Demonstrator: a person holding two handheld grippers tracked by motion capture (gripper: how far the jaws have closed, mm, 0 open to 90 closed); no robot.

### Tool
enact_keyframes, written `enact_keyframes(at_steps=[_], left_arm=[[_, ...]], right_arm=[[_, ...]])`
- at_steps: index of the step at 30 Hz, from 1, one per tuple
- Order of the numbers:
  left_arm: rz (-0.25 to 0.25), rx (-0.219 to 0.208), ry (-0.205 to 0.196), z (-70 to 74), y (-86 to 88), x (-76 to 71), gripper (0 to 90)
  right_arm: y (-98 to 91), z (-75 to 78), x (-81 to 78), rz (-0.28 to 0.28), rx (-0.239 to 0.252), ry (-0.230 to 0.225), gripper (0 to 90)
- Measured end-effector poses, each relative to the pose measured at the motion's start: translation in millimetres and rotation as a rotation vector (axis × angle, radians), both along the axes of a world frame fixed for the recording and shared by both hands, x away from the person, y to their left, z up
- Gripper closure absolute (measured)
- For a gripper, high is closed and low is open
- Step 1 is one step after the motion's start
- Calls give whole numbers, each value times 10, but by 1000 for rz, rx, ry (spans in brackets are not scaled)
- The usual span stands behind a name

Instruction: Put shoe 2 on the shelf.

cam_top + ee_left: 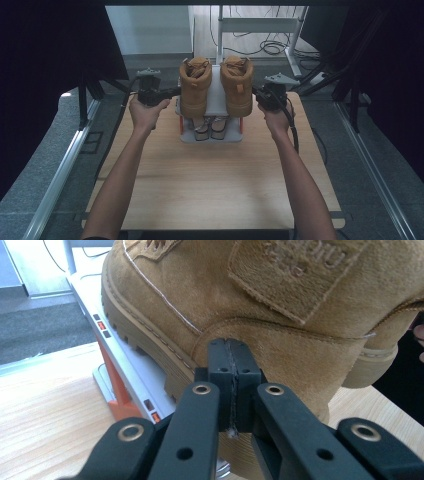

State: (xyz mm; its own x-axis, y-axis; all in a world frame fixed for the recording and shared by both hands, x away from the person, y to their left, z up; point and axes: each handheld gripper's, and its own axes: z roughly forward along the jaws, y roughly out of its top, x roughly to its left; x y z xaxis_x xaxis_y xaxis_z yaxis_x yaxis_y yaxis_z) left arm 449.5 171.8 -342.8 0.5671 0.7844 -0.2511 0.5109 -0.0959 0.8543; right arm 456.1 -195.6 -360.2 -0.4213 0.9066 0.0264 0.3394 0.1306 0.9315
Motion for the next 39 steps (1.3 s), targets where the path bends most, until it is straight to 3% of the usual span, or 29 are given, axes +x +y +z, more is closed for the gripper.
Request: enact_keyframes(at_steps=[3, 8, 11, 17, 21, 32, 39], left_arm=[[3, -8, -1, -5, -13, 13, 896], [-2, -22, 1, -16, -33, 42, 896], [5, -16, -13, -32, -75, 47, 897], [0, -31, -9, -67, -165, 73, 898], [7, 1, -25, -58, -197, 54, 898], [-1, -3, -23, -77, -153, 44, 896], [16, -18, -57, -37, -50, -19, 864]], right_arm=[[0, -37, 73, -8, -8, 24, 895], [8, -48, 139, 1, 0, 23, 896], [51, -55, 182, 31, 10, 28, 896], [245, -46, 195, 46, -49, 24, 897], [238, -59, 194, 40, -36, 21, 897], [217, -81, 176, 37, -24, 14, 895], [156, -83, 107, 37, 15, 14, 869]])
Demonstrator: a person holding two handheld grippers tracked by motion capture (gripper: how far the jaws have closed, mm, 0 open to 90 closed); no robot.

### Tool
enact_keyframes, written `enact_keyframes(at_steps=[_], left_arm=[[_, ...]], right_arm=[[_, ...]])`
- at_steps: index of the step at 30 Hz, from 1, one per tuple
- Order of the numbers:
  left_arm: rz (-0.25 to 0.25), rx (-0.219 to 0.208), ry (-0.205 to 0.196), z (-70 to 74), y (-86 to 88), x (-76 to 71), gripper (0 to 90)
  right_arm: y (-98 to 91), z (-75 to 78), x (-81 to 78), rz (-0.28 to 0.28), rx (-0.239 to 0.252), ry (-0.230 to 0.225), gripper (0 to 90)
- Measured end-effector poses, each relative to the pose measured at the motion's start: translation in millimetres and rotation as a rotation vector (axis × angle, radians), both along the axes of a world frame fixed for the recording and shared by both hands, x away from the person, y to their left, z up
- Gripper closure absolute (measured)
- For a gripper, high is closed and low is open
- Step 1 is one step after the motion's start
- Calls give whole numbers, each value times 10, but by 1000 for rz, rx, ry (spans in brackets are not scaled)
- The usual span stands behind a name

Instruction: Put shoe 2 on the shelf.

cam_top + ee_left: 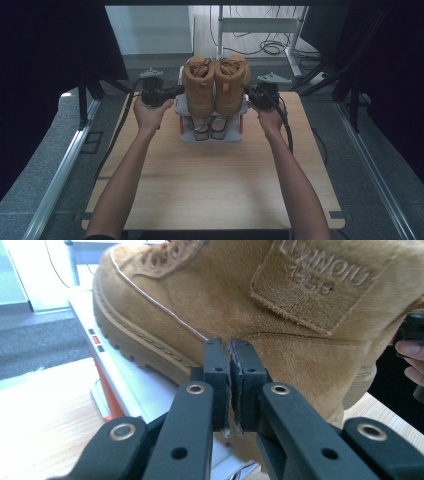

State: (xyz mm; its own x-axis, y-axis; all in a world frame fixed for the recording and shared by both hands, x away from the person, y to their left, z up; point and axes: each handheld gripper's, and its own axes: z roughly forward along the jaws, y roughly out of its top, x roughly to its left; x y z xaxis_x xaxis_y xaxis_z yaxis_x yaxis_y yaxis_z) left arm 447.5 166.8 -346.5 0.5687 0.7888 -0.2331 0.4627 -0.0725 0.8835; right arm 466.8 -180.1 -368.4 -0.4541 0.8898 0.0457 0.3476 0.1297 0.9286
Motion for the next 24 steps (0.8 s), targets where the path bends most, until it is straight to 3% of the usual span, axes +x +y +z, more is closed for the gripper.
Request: enact_keyframes(at_steps=[5, 8, 12, 15, 24], left_arm=[[13, 18, -30, 17, 140, -154, 836], [12, 28, -41, -10, 204, -266, 775], [25, 36, -54, -84, 271, -407, 708], [33, 41, -61, -168, 318, -517, 659], [26, 33, -34, -524, 397, -782, 559]], right_arm=[[-103, 26, -157, 18, 25, -35, 856], [-187, 37, -282, 35, 50, -47, 833], [-277, 31, -420, 59, 47, -56, 774], [-345, 4, -521, 73, 15, -68, 737], [-508, -195, -784, 108, 30, -42, 584]])
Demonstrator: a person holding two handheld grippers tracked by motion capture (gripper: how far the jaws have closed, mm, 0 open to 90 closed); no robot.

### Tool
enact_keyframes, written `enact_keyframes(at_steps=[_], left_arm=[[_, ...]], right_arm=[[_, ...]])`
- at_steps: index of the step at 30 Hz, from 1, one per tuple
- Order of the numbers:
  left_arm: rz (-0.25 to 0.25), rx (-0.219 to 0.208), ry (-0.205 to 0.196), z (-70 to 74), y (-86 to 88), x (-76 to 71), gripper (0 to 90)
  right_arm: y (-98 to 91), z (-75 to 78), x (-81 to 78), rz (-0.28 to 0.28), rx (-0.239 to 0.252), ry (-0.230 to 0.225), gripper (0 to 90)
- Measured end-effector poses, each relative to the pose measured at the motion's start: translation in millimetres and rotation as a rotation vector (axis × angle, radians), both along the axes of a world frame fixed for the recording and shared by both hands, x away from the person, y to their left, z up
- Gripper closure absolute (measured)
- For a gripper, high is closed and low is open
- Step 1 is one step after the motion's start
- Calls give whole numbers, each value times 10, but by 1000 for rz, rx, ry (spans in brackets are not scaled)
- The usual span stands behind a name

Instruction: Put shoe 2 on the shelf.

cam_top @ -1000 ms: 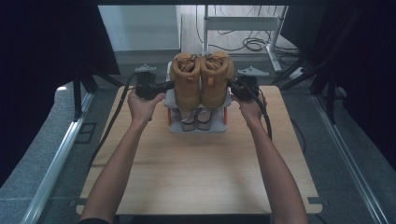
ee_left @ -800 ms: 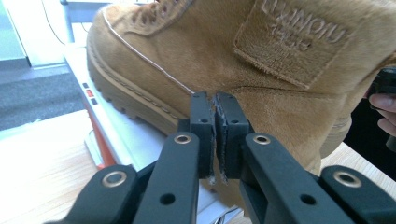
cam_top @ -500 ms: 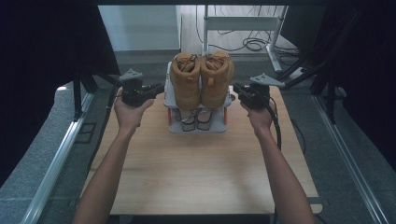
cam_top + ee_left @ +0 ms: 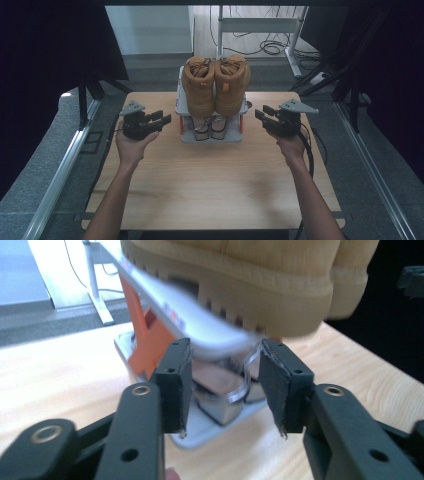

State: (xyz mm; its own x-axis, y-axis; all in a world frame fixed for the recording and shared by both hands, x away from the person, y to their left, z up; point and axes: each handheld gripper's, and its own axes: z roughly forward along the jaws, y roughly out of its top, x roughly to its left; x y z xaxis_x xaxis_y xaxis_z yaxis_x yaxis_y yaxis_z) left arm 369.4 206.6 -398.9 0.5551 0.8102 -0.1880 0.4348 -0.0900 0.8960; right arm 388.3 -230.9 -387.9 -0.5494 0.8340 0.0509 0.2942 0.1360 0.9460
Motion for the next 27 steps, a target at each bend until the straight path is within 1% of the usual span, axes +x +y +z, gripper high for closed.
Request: enact_keyframes(at_steps=[3, 5, 6, 9, 11, 13, 14, 16, 17, 18, 19, 20, 23, 24, 25, 27], left_arm=[[6, 20, 9, -152, 29, -109, 529], [10, 21, 18, -235, 44, -173, 512], [10, 27, 20, -275, 45, -205, 503], [7, 60, 27, -390, 19, -294, 490], [4, 78, 30, -465, 11, -355, 481], [9, 94, 31, -528, 6, -427, 475], [7, 94, 33, -549, 6, -450, 475], [-5, 101, 42, -599, 6, -492, 471], [-4, 117, 44, -627, 3, -515, 467], [0, 122, 46, -650, 5, -531, 464], [-2, 113, 56, -692, 6, -548, 464], [-9, 115, 68, -726, 6, -554, 464], [-10, 160, 84, -812, -3, -582, 458], [-10, 157, 87, -829, 1, -585, 458], [-11, 142, 95, -852, 8, -588, 458], [-4, 141, 97, -869, 14, -588, 458]], right_arm=[[-10, -103, -102, 14, -21, 6, 539], [-12, -193, -170, 23, -26, 20, 510], [-15, -252, -210, 27, -25, 31, 503], [-31, -396, -293, 37, -16, 52, 490], [-48, -522, -359, 36, -38, 68, 485], [-67, -604, -404, 37, -41, 78, 482], [-82, -676, -444, 38, -36, 90, 482], [-96, -752, -477, 38, -33, 103, 482], [-103, -803, -496, 39, -32, 114, 480], [-109, -853, -512, 38, -34, 124, 479], [-112, -892, -524, 38, -35, 131, 478], [-112, -954, -546, 37, -35, 148, 477], [-99, -1080, -594, 39, -52, 175, 472], [-94, -1127, -618, 38, -54, 184, 472], [-94, -1154, -632, 38, -54, 187, 471], [-90, -1212, -653, 39, -47, 192, 474]])
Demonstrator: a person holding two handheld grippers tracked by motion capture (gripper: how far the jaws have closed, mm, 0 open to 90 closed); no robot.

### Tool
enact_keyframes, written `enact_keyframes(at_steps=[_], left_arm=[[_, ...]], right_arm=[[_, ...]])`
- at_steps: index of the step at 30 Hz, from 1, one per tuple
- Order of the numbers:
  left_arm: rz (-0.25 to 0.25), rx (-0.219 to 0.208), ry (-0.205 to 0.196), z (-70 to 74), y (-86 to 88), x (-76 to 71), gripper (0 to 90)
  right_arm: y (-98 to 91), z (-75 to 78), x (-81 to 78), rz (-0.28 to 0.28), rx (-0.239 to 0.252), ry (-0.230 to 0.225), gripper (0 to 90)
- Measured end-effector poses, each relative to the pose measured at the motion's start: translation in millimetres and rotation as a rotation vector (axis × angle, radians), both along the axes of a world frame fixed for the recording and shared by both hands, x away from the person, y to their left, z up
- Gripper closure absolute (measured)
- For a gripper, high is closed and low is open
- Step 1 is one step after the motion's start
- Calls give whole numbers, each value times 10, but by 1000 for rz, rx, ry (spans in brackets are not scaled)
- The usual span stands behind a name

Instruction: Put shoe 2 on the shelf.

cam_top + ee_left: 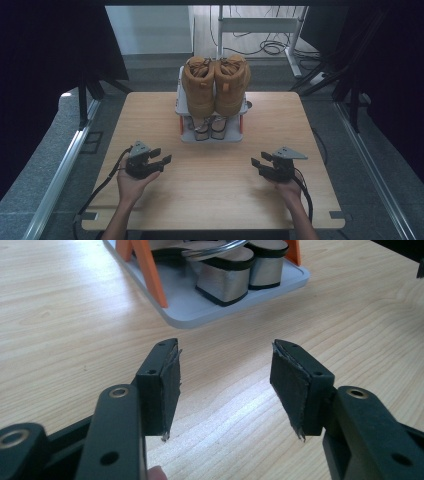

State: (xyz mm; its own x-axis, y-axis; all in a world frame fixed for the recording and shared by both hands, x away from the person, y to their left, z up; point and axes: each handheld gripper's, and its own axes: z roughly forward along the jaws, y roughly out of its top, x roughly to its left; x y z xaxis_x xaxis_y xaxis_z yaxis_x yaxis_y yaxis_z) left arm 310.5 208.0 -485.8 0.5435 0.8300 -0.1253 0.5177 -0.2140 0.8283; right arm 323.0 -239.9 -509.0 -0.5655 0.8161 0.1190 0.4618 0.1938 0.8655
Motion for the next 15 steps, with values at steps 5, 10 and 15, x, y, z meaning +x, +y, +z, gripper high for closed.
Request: enact_keyframes(at_steps=[5, 10, 15], left_arm=[[5, -1, -1, -13, 25, -17, 458], [13, 37, -4, -43, 22, -29, 451], [6, 45, -3, -45, 19, -42, 442]], right_arm=[[-20, 5, 17, -2, 10, -2, 474], [-27, 24, 2, -4, 8, -10, 472], [-57, 32, -10, -14, 9, -17, 466]])
